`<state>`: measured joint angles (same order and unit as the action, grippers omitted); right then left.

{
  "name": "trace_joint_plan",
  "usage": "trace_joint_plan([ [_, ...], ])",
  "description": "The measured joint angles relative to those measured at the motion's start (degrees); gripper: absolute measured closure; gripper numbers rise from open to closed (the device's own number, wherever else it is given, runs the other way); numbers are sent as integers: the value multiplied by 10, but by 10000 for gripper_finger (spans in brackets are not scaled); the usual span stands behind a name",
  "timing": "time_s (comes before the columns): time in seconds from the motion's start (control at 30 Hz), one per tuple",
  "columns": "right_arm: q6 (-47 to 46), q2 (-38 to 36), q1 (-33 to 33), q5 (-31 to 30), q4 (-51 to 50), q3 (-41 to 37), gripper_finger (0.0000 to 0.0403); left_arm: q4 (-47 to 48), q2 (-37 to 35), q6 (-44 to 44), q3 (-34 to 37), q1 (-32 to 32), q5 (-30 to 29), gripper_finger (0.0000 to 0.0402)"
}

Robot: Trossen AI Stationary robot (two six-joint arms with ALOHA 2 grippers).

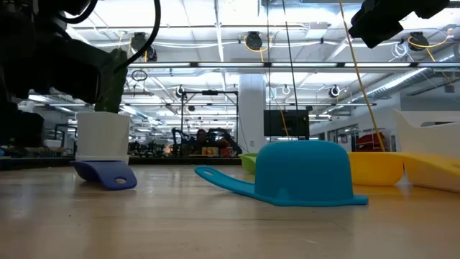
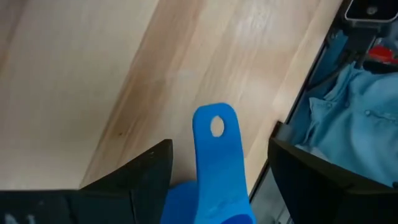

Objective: Nest measuring cups in basket
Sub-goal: Stack the blue measuring cup on top of the orange measuring cup into the white bin

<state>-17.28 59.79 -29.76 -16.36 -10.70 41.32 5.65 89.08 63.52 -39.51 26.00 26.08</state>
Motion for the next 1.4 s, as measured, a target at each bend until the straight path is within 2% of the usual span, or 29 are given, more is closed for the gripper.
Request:
trace_joint_plan([
  [0.1,2,0,0,0,0,0,236,0,0,-8,2,0,9,148],
  [0.23,2,0,0,0,2,0,236,-3,0,-28,2,0,9,189],
  [0.4,1,0,0,0,8,0,236,-25,0,-44,2,2,9,267],
  [0.57,4,0,0,-4,33,0,236,-59,0,-48,2,4,10,369],
  [0.63,4,0,0,-4,37,0,236,-68,0,-47,2,4,9,392],
  [0.8,4,0,0,-5,37,0,236,-70,0,-49,2,4,8,388],
  [0.93,1,0,0,-5,37,0,236,-102,0,-60,2,6,46,383],
  [1.0,0,0,0,-5,37,0,236,-129,0,-61,-1,11,52,367],
  [1.07,2,0,0,-5,37,0,236,-137,0,-75,-10,18,49,340],
  [1.2,8,0,0,-11,37,0,236,-116,0,-108,-30,37,8,263],
  [1.4,23,0,0,-18,37,0,236,-1,0,-141,-81,75,-47,162],
])
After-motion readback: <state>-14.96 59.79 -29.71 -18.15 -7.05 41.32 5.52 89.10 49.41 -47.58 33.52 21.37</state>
